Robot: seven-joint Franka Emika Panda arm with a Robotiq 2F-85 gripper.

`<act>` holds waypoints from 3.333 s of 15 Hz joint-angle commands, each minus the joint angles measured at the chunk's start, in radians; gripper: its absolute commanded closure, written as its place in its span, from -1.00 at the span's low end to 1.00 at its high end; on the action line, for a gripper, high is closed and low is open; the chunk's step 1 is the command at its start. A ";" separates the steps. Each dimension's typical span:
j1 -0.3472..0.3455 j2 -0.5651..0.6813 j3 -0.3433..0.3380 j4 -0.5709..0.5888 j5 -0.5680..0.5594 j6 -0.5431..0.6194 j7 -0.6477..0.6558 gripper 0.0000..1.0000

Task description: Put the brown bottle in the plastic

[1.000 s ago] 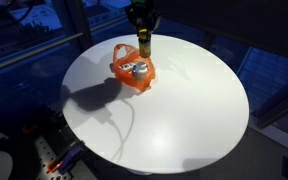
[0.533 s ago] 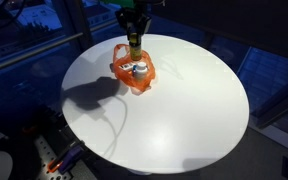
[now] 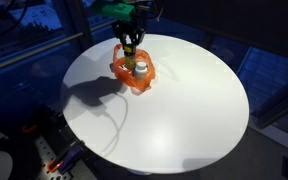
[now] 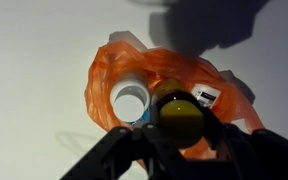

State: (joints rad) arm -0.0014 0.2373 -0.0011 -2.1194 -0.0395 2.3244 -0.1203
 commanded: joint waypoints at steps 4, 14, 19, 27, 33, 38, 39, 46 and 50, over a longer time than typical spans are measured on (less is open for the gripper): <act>-0.010 0.044 0.005 -0.008 -0.004 0.006 -0.034 0.61; -0.011 0.125 -0.004 0.017 -0.017 0.012 -0.021 0.61; -0.009 0.142 -0.003 0.050 -0.014 0.028 -0.013 0.61; -0.006 0.194 -0.004 0.128 -0.015 0.064 -0.006 0.61; -0.007 0.253 -0.011 0.180 -0.020 0.045 -0.002 0.61; -0.003 0.265 -0.020 0.205 -0.031 0.011 0.003 0.14; -0.005 0.261 -0.019 0.205 -0.031 -0.003 -0.004 -0.39; -0.016 0.217 -0.033 0.220 -0.043 -0.162 -0.012 -1.00; -0.017 0.197 -0.053 0.268 -0.054 -0.291 0.012 -1.00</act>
State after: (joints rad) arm -0.0098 0.4601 -0.0472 -1.8916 -0.0654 2.1335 -0.1323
